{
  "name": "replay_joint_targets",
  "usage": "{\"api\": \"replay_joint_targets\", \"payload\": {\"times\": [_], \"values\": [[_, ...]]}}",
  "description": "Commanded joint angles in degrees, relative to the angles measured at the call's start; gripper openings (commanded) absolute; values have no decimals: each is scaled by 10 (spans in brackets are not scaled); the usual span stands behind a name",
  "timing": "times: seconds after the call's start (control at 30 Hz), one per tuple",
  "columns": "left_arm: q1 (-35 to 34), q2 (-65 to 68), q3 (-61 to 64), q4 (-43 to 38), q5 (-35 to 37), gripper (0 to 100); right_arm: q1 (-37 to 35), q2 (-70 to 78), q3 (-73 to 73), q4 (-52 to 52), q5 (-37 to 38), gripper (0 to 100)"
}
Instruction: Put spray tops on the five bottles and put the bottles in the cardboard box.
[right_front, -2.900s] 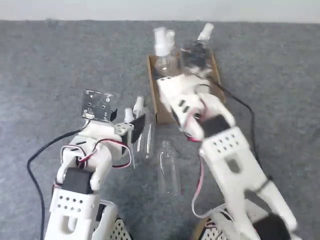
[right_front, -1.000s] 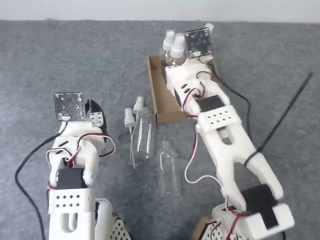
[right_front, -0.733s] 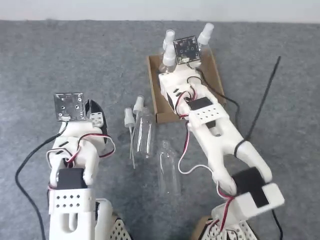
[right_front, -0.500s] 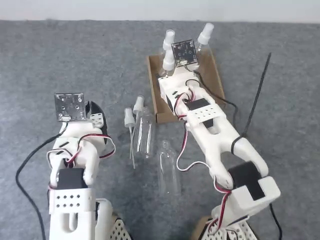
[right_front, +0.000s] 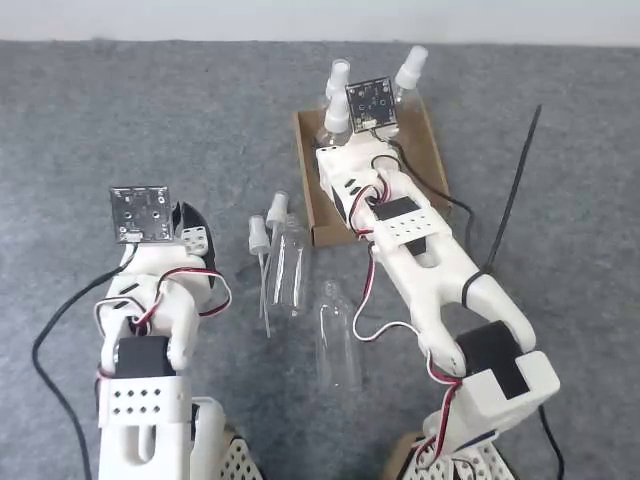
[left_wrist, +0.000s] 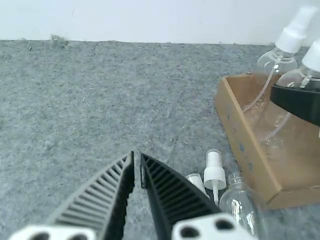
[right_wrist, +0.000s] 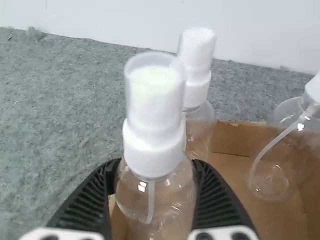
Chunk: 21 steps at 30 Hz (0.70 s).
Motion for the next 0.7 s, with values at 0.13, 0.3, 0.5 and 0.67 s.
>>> {"api": "replay_joint_targets", "payload": {"times": [0.13,0.3,0.5,0.67], "values": [[-1,-2,-6,-14,8,12,2,24,4,-48,-4,6],[-1,-2,-6,-14,8,12,10,31,3,-50,-4,7],[-1,-2,-6,-14,8,12,7,33,4,-49,-4,10],[-1,-2,-6,-14,7,12,7,30,4,-45,-4,11]]}}
